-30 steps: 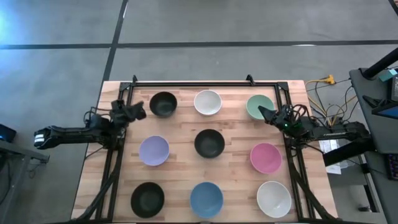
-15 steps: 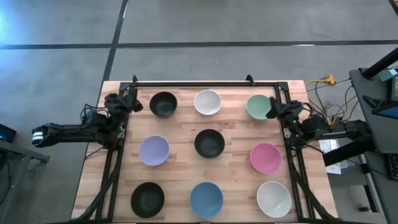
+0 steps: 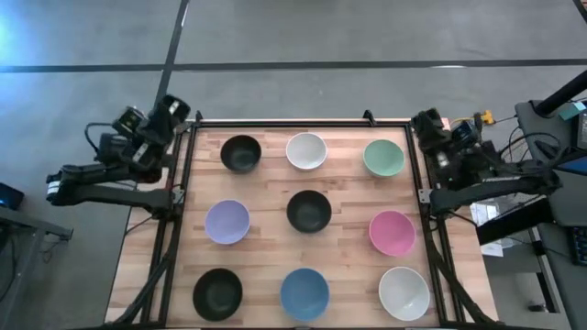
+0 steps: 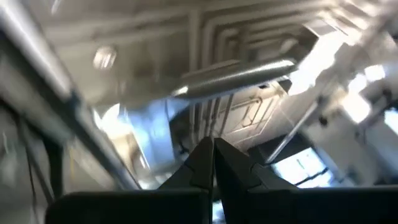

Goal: Nest bowls inside each other
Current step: Stack the green bowl on top of the middle black bowl

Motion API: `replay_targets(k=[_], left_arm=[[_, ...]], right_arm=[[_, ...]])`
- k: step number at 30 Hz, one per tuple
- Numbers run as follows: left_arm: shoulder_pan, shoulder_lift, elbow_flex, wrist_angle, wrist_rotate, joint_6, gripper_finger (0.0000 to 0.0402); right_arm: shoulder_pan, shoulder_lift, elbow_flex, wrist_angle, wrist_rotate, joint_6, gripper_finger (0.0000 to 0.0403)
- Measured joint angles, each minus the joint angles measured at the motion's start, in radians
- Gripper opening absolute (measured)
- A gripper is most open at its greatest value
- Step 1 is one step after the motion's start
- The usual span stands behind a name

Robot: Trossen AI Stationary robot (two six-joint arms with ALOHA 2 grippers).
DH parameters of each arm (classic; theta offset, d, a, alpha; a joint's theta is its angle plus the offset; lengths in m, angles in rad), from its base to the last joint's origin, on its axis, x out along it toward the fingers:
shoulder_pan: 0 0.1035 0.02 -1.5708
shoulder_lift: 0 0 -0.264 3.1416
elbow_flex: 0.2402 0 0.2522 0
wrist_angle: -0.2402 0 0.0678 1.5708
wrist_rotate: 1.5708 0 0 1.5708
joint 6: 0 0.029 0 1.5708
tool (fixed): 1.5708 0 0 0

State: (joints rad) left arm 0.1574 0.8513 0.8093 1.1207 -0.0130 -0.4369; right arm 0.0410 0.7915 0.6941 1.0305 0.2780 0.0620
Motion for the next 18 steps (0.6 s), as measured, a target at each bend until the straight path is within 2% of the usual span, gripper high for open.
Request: replay_targets(k=[3, 6, 10, 12, 14, 18], left_arm=[[0.000, 0.036, 0.120, -0.147, 0.001, 0.085, 0.0000], [-0.001, 0.057, 0.261, -0.467, 0.002, 0.106, 0.0000], [-0.041, 0.129, 0.492, -0.918, 0.026, 0.135, 0.0000], [-0.102, 0.177, 0.608, -1.057, -0.005, 0.209, 0.0000], [-0.183, 0.224, 0.712, -1.151, -0.146, 0.299, 0.0000], [-0.387, 0.329, 0.888, -1.273, -0.623, 0.533, 0.0000]], right_arm=[[0.000, 0.120, 0.178, -0.129, -0.009, -0.044, 0.0009], [-0.001, 0.230, 0.354, -0.261, -0.022, 0.010, 0.0009], [0.013, 0.351, 0.583, -0.459, -0.206, -0.015, 0.0009], [0.034, 0.402, 0.698, -0.599, -0.206, -0.081, 0.0009], [0.068, 0.444, 0.810, -0.763, -0.109, -0.201, 0.0009], [0.159, 0.531, 1.015, -1.044, 0.271, -0.473, 0.0009]])
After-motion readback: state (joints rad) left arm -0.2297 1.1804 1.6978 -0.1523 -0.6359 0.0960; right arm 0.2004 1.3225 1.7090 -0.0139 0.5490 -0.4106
